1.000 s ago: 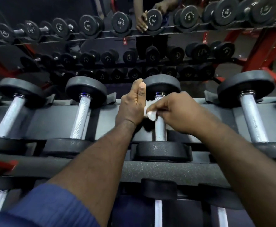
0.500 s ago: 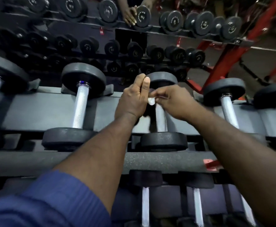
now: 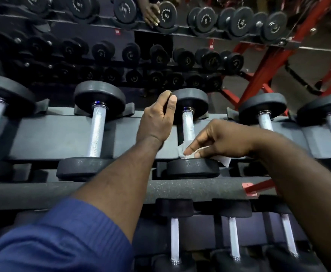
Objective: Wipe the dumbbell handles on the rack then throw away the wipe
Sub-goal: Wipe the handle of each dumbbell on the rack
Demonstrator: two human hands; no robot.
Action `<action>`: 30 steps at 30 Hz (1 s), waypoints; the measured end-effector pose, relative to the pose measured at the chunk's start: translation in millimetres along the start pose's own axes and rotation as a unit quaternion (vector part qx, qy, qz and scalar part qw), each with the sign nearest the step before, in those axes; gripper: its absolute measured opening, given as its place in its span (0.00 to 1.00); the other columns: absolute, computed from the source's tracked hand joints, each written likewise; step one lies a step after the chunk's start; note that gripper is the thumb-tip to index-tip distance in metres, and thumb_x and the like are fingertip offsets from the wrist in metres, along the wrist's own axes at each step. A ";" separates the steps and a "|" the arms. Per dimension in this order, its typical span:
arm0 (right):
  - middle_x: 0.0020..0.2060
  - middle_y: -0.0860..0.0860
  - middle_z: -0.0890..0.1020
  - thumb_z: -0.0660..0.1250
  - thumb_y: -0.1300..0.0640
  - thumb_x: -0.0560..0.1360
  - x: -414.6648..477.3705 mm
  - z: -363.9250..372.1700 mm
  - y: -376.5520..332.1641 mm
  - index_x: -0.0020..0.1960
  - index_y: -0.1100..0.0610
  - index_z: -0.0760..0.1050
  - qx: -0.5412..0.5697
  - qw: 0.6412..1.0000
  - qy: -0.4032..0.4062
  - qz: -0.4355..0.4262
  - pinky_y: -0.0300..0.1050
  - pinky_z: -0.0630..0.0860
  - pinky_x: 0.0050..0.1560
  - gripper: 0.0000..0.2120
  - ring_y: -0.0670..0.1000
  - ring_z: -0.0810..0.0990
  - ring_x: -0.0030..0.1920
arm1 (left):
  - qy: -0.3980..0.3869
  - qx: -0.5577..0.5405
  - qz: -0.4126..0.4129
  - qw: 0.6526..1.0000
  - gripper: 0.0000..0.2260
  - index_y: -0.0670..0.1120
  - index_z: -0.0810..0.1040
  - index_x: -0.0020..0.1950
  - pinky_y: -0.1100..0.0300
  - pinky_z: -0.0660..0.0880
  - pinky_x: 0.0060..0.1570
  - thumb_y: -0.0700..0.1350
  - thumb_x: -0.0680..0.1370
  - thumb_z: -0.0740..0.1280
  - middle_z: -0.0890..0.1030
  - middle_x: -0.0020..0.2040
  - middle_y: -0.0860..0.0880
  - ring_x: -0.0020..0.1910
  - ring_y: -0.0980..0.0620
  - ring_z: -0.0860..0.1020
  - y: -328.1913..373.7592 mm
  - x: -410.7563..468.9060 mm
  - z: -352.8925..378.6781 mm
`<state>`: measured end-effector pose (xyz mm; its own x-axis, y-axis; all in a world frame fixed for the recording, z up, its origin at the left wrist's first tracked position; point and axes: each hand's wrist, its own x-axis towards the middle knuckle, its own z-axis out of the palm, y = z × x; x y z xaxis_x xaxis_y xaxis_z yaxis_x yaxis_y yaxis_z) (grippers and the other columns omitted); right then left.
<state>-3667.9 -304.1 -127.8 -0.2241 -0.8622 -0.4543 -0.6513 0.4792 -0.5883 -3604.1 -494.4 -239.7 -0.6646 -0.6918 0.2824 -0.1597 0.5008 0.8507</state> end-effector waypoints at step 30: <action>0.39 0.55 0.85 0.68 0.70 0.77 3.3 12.1 82.7 0.48 0.59 0.81 0.318 0.947 0.020 -0.038 0.41 0.74 0.36 0.08 0.50 0.80 0.36 | 0.045 0.052 0.006 0.998 0.23 0.54 0.73 0.76 0.54 0.79 0.58 0.62 0.86 0.54 0.85 0.48 0.46 0.52 0.48 0.82 3.6 -2.1 5.9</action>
<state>-3713.8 -265.4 -186.0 -0.2304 -0.8972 -0.3769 -0.1000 0.4071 -0.9079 -3607.7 -488.1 -239.8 -0.5994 -0.7268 0.3353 -0.2302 0.5578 0.7974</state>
